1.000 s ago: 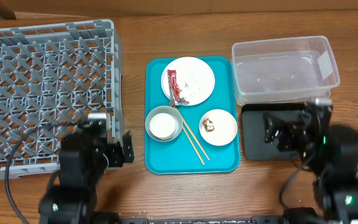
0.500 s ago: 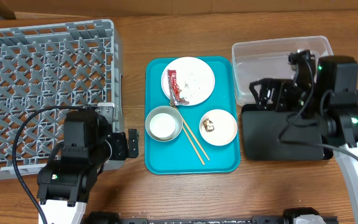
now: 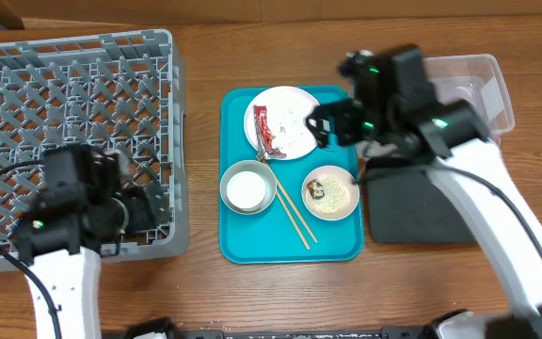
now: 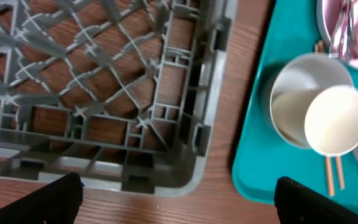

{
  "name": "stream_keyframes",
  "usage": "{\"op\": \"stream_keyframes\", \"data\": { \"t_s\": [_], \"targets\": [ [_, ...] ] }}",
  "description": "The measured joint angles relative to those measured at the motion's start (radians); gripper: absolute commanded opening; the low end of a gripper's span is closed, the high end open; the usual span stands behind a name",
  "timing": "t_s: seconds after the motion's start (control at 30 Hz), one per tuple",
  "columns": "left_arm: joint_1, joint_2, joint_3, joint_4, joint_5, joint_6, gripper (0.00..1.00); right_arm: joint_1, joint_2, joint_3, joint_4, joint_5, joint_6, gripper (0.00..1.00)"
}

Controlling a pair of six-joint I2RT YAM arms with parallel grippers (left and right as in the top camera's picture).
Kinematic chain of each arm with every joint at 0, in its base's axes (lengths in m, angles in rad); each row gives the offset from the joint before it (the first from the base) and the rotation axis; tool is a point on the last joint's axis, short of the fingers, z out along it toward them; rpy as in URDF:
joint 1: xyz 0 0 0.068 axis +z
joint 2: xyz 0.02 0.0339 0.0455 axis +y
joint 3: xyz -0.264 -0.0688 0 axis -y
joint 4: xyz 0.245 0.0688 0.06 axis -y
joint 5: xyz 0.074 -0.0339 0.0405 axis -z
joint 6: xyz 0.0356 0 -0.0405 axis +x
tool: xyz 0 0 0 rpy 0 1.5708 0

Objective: Sort waste into correct bins and load items into the dishwasher
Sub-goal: 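Reach the right gripper to the white plate and grasp the tissue, then carry the tissue with the right gripper into the clear bin and release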

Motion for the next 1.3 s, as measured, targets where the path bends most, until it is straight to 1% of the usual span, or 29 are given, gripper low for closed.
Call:
{"op": "stream_keyframes", "data": {
  "t_s": [0.07,0.17,0.2,0.27,0.37,0.6,0.67,0.7,0.73,0.77,0.8,0.83,0.87,0.9,0.97,1.13,1.23,1.3],
  "targets": [
    [0.028,0.021,0.014,0.000,0.027,0.006,1.00,0.020,0.060,0.033,0.031,0.021,0.001,1.00],
    [0.036,0.037,0.017,0.003,0.058,0.015,1.00,0.035,0.154,0.048,0.105,0.056,0.019,1.00],
    [0.036,0.039,0.017,0.004,0.065,0.016,1.00,0.036,0.194,0.048,0.130,0.064,0.029,0.96],
    [0.036,0.039,0.017,0.005,0.077,0.016,1.00,0.035,0.251,0.048,0.169,0.077,0.046,0.93],
    [0.036,0.039,0.017,0.006,0.085,0.016,1.00,0.036,0.339,0.048,0.220,0.091,0.064,0.84],
    [0.036,0.039,0.017,0.008,0.089,0.016,1.00,0.055,0.510,0.048,0.278,0.112,0.112,0.82],
    [0.036,0.039,0.017,0.008,0.090,0.016,1.00,0.066,0.544,0.048,0.278,0.117,0.125,0.77],
    [0.036,0.039,0.017,0.007,0.092,0.016,1.00,0.071,0.560,0.048,0.278,0.120,0.130,0.72],
    [0.036,0.039,0.017,0.008,0.092,0.016,1.00,0.077,0.576,0.048,0.279,0.121,0.135,0.64],
    [0.036,0.039,0.017,0.008,0.093,0.016,1.00,0.082,0.589,0.048,0.279,0.123,0.140,0.55],
    [0.036,0.039,0.017,0.008,0.095,0.016,1.00,0.088,0.596,0.048,0.282,0.129,0.137,0.43],
    [0.036,0.039,0.017,0.008,0.095,0.016,1.00,0.091,0.596,0.048,0.285,0.129,0.139,0.34],
    [0.036,0.039,0.017,0.008,0.095,0.016,1.00,0.093,0.596,0.049,0.285,0.129,0.146,0.24],
    [0.036,0.039,0.017,0.008,0.095,0.016,1.00,0.095,0.596,0.051,0.283,0.129,0.148,0.15],
    [0.036,0.039,0.017,0.008,0.095,0.016,1.00,0.098,0.596,0.055,0.255,0.137,0.146,0.04],
    [0.036,0.039,0.017,0.008,0.095,0.016,1.00,0.092,0.581,0.106,0.135,0.208,0.154,0.04],
    [0.036,0.039,0.018,0.008,0.095,0.016,1.00,0.074,0.524,0.153,0.058,0.264,0.154,0.04],
    [0.036,0.039,0.018,0.009,0.095,0.016,1.00,0.050,0.451,0.180,0.038,0.292,0.154,0.09]
  ]
}}
